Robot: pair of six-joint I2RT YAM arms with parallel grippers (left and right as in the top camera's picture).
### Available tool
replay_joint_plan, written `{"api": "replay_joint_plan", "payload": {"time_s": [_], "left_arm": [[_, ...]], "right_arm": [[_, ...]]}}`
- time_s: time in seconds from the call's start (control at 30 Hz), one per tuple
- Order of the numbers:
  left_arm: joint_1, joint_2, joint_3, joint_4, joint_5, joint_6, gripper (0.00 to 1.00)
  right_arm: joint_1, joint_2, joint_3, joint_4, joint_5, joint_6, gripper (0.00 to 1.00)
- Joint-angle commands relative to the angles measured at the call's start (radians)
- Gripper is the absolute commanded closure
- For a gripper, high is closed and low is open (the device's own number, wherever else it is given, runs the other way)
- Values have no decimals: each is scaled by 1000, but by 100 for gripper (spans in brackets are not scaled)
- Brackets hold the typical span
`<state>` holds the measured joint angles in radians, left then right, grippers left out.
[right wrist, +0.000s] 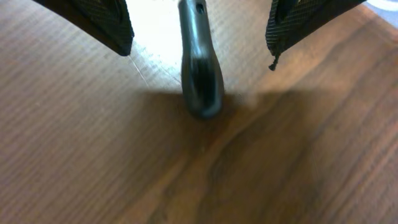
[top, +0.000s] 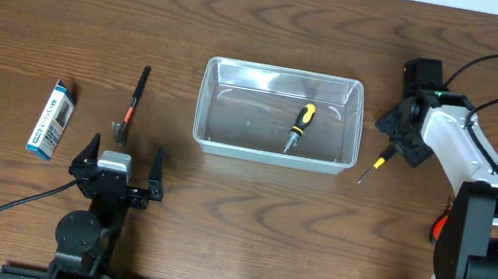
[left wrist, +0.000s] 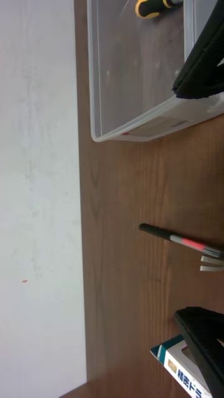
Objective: Pack container
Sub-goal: 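Move the right gripper to the black-handled screwdriver and grasp it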
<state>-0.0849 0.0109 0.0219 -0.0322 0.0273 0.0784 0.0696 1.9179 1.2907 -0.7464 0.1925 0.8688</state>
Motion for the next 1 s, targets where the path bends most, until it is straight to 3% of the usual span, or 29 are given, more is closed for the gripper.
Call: {"api": "replay_joint_plan", "payload": {"time_s": [0.0, 0.33, 0.5, 0.73, 0.8, 0.9, 0.97], "left_arm": [[6, -5, -18, -38, -9, -2, 2], [6, -5, -18, -38, -9, -2, 2], [6, -5, -18, -38, -9, -2, 2], [6, -5, -18, -38, -9, -2, 2], [6, -5, -18, -38, -9, -2, 2], [6, -5, -18, -38, -9, -2, 2], [6, -5, -18, -38, -9, -2, 2]], "right_arm": [[-23, 39, -10, 9, -8, 36, 33], [-33, 140, -10, 10, -61, 36, 31], [-31, 144, -10, 10, -84, 36, 36], [-25, 144, -10, 7, -145, 37, 34], [-23, 144, -10, 7, -144, 36, 38], [-23, 144, -10, 2, -145, 36, 55], [-23, 144, -10, 1, -144, 36, 60]]}}
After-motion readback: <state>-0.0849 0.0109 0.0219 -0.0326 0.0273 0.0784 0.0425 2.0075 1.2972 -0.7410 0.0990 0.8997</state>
